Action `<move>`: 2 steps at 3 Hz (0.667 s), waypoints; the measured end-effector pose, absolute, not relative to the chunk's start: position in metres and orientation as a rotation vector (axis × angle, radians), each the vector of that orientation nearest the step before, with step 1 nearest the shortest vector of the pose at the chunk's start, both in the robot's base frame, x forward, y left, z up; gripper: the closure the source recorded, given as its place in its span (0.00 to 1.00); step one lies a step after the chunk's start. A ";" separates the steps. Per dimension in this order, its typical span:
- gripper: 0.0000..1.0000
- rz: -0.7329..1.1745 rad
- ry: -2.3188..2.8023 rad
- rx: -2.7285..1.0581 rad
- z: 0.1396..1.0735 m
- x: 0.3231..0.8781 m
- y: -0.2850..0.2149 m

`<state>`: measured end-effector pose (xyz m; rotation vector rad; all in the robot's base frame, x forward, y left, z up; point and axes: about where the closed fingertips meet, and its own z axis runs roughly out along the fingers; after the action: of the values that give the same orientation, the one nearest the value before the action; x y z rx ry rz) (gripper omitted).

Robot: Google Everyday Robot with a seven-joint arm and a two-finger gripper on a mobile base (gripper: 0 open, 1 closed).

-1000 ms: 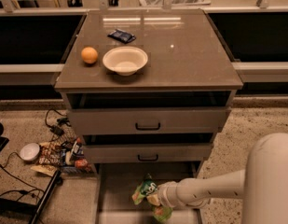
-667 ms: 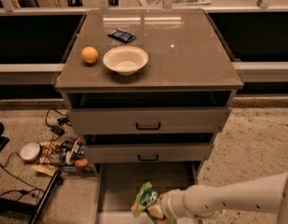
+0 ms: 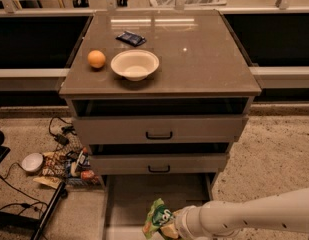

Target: Pick green rice chip bag from bottom drawer and place on counter

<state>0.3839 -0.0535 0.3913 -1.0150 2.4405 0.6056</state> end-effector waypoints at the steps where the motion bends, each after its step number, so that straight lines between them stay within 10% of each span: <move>1: 1.00 0.642 2.438 -1.043 0.419 0.398 -0.050; 2: 1.00 0.655 2.462 -1.050 0.483 0.425 -0.043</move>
Offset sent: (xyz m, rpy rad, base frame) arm 0.0725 0.0087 0.2449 -0.0641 0.0936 0.1341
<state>0.4252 -0.0426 0.4827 -1.0503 2.4619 0.6549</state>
